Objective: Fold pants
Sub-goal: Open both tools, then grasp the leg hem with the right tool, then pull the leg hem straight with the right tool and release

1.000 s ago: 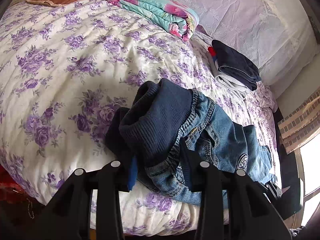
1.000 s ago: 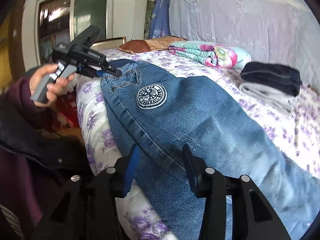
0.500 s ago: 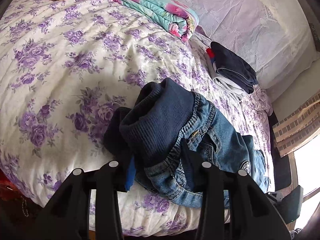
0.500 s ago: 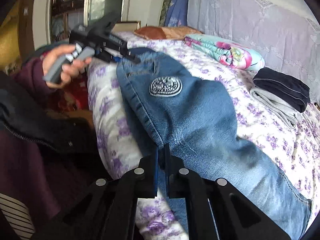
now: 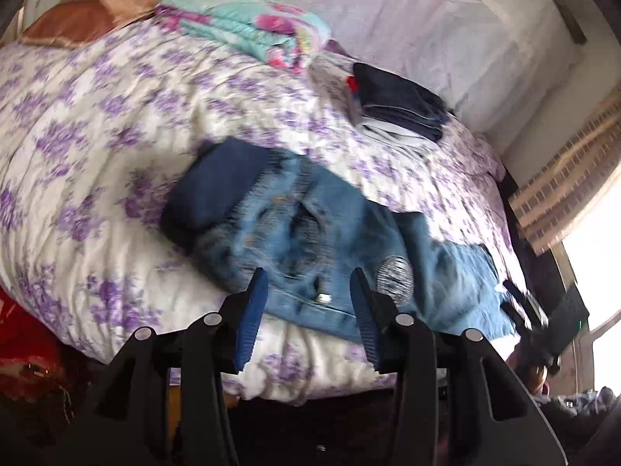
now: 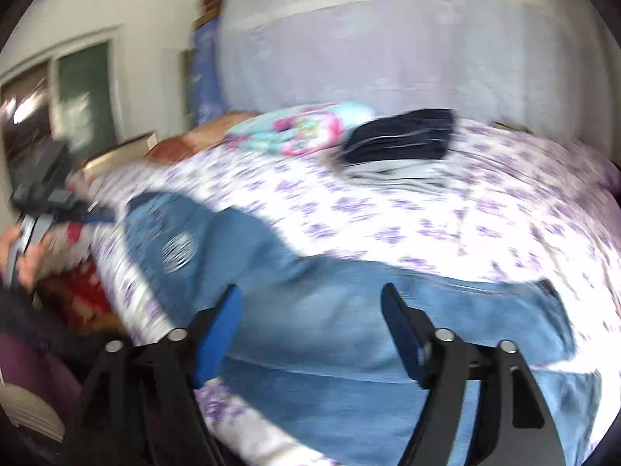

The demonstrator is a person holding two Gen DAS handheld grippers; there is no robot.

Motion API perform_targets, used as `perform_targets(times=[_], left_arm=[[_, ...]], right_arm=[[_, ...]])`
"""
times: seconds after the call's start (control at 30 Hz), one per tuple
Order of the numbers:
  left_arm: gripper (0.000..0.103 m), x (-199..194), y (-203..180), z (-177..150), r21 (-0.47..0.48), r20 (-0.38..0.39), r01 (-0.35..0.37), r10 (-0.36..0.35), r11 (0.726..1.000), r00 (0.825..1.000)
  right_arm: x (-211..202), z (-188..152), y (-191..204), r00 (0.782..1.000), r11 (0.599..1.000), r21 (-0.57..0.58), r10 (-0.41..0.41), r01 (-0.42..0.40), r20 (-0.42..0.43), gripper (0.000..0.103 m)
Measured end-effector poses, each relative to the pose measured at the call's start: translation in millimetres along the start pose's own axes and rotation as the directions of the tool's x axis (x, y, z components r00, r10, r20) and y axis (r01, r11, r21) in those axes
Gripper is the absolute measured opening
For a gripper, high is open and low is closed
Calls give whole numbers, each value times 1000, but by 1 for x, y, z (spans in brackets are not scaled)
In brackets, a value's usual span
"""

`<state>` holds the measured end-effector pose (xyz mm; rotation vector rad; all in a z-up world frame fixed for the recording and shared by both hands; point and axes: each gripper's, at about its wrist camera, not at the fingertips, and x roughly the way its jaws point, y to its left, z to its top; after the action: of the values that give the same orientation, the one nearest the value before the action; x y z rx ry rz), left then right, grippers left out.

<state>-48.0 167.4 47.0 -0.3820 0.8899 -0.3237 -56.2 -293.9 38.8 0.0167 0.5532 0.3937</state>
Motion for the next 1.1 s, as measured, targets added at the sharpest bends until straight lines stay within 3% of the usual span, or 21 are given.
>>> perform_targets(times=[0.03,0.1,0.2,0.27,0.33,0.37,0.43,0.5,0.63,0.73,0.93,1.1], left_arm=[[55,1,-23,-1,58,0,23,-23,998,1000],[60,14,-65,-5,175,-26,84,-81,981,996],[61,63,-113,-18,292,-138,184,-149,939,979],[61,106,-126,-27,324,-223,226,-158,919,962],[62,144,-127,-36,341,-255,199,-113,919,960],[63,157,-128,-41,353,-253,174,-85,919,964],[75,163,-131,-49,381,-210,169,-93,909,973],[79,161,-137,-54,394,-195,158,-85,905,977],[79,161,-135,-52,375,-192,165,-98,912,976],[79,160,-132,-48,354,-198,181,-116,918,973],[79,152,-134,-49,382,-209,183,-108,906,972],[79,146,-126,-48,375,-216,182,-106,909,971]], right_arm=[[-13,3,-34,998,992,113,-63,61,10,96],[-31,2,-98,985,932,321,-170,167,-17,96],[-37,-5,-166,956,831,476,-280,288,-89,96],[-23,-12,-199,950,795,520,-274,313,-153,96],[0,-21,-221,957,778,558,-204,287,-207,93],[14,-25,-227,956,778,563,-167,277,-240,71],[46,-32,-226,928,806,516,-105,290,-357,20],[40,-28,-215,928,841,450,-148,301,-343,13],[-5,-3,-190,950,883,371,-216,288,-224,10],[-46,6,-170,954,888,352,-257,296,-155,10],[-102,-19,-142,916,843,358,-363,401,-172,9],[-91,-74,-157,869,782,385,-399,490,-294,3]])
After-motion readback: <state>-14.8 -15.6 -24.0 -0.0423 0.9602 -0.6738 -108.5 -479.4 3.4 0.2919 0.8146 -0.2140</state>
